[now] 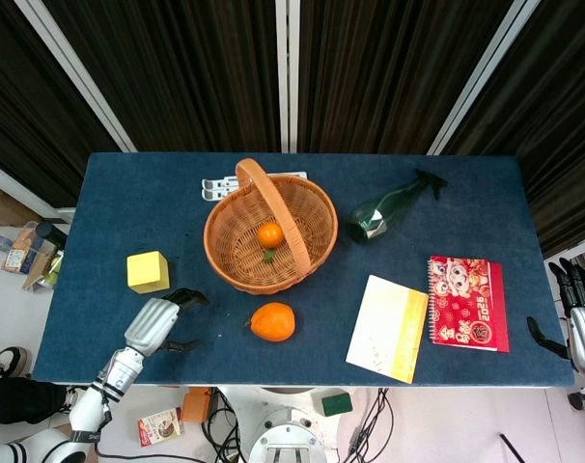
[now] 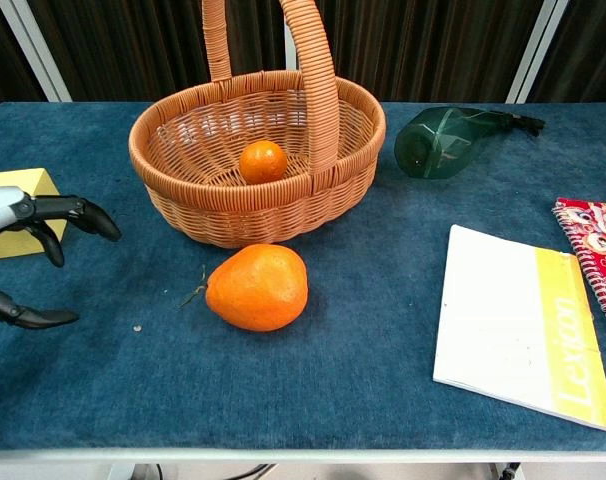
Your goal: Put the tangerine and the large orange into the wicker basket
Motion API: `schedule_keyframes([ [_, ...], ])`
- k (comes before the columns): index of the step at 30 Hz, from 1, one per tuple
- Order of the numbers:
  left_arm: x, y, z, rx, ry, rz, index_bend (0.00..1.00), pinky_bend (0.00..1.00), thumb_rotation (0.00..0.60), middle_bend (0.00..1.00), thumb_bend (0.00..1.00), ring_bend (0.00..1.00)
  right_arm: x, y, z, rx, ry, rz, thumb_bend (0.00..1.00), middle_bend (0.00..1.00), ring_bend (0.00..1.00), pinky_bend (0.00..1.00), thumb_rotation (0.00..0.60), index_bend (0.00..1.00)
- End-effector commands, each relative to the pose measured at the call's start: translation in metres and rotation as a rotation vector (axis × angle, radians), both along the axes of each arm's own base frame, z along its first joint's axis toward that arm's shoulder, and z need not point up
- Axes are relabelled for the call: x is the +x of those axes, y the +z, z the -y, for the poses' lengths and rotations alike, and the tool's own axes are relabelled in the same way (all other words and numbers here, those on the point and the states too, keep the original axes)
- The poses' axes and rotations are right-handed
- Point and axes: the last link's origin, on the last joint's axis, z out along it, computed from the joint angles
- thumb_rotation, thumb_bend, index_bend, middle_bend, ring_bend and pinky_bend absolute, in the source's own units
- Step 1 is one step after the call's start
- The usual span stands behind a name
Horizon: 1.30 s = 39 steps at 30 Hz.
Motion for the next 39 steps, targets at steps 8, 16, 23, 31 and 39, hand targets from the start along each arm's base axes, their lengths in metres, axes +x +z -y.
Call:
schedule_keyframes([
  [8, 0.02, -0.029, -0.005, -0.062, -0.049, 0.07, 0.2, 0.36, 0.6, 0.21, 0.11, 0.17, -0.001, 0.0, 0.0, 0.003, -0.001, 0.002, 0.33, 0.0, 0.0, 0.0, 0.6, 0.0],
  [16, 0.045, -0.043, -0.013, -0.091, -0.113, 0.083, 0.2, 0.36, 0.6, 0.21, 0.11, 0.17, -0.001, 0.0, 0.0, 0.005, -0.001, 0.0, 0.33, 0.0, 0.0, 0.0, 0.6, 0.0],
  [23, 0.064, -0.058, -0.026, -0.133, -0.118, 0.104, 0.2, 0.36, 0.6, 0.21, 0.11, 0.17, -0.001, 0.002, 0.0, -0.002, 0.0, 0.003, 0.33, 0.0, 0.0, 0.0, 0.6, 0.0],
  [31, 0.082, -0.072, -0.034, -0.173, -0.133, 0.139, 0.2, 0.36, 0.6, 0.21, 0.11, 0.17, -0.002, 0.004, 0.0, -0.008, -0.003, 0.009, 0.33, 0.0, 0.0, 0.0, 0.6, 0.0],
  [39, 0.097, -0.084, -0.036, -0.205, -0.163, 0.146, 0.2, 0.36, 0.6, 0.21, 0.11, 0.17, -0.003, 0.004, 0.001, -0.005, -0.004, 0.007, 0.33, 0.0, 0.0, 0.0, 0.6, 0.0],
])
